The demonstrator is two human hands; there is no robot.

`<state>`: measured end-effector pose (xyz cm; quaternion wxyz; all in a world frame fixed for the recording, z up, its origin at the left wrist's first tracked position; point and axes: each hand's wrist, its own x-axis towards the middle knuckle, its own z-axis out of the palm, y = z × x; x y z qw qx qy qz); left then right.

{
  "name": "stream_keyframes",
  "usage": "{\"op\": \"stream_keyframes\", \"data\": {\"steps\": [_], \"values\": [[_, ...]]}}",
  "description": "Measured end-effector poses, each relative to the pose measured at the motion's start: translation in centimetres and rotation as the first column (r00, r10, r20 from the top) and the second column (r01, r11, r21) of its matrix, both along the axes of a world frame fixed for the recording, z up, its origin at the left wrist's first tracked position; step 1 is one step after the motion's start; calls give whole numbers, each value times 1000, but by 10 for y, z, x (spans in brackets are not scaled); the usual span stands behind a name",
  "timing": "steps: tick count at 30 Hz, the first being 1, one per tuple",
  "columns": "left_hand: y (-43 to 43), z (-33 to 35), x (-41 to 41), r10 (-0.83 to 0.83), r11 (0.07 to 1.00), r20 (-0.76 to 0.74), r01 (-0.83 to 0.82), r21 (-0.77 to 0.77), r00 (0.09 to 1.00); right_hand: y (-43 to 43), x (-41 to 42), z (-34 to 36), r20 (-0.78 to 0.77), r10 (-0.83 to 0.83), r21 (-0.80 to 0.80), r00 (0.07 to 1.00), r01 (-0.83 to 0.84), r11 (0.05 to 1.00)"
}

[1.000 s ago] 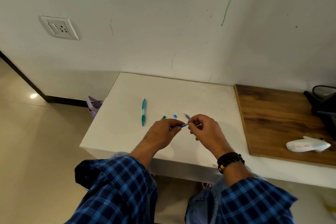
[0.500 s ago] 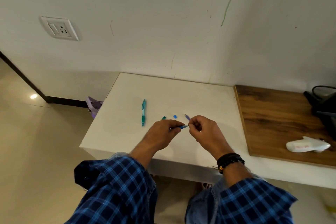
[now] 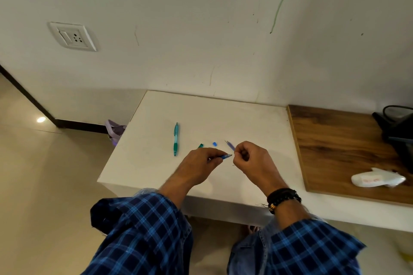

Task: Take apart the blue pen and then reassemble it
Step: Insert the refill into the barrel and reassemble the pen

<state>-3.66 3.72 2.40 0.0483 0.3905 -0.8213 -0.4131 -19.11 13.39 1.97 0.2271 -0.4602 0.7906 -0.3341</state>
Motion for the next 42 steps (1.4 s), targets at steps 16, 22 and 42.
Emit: {"op": "stream_keyframes", "data": {"steps": [16,22,42], "values": [[-9,7,8,581,735,-386,-258,627,717,-4,36,12,19,410,199,912,-405,892],[-7,8,6,530,767,-398,-224,601,749,-3,37,14,-18,409,152,913,-401,903],[-11,8,10,441,813,-405,-166,557,801,4,49,8,-135,418,15,898,-420,907]]}}
